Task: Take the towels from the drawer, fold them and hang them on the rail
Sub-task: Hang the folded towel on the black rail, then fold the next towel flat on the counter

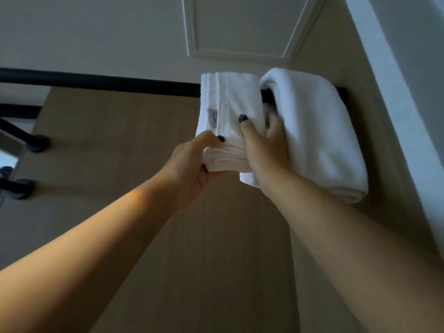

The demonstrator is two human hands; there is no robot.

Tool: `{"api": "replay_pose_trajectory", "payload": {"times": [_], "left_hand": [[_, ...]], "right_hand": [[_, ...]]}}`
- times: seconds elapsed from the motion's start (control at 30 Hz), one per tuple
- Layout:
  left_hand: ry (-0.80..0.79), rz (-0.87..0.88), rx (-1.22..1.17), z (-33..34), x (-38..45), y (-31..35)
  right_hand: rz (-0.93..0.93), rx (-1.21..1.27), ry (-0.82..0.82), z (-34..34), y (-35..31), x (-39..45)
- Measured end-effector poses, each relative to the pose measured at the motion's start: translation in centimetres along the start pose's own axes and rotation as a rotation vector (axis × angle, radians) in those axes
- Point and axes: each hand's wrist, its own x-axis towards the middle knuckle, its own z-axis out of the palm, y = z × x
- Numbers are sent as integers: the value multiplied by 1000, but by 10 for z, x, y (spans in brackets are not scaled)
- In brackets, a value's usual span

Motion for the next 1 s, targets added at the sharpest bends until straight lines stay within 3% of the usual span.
{"api": "replay_pose_trajectory", "payload": {"times": [0.07,0.13,0.57,0.73,1.0], "left_hand": [[29,-6,-15,2,-2,1],[70,-13,-24,3,-4,2],[226,-121,148,20,-22,19],[183,-184,228,15,-34,32],[93,-294,336,-29,-96,53]], "right_hand": [[289,199,-58,1,2,-2],[448,305,-135,1,3,-2],[579,209,-145,-8,-11,-9],[624,202,-148,-13,-29,-25],[730,60,44,-19,-54,-88]]}}
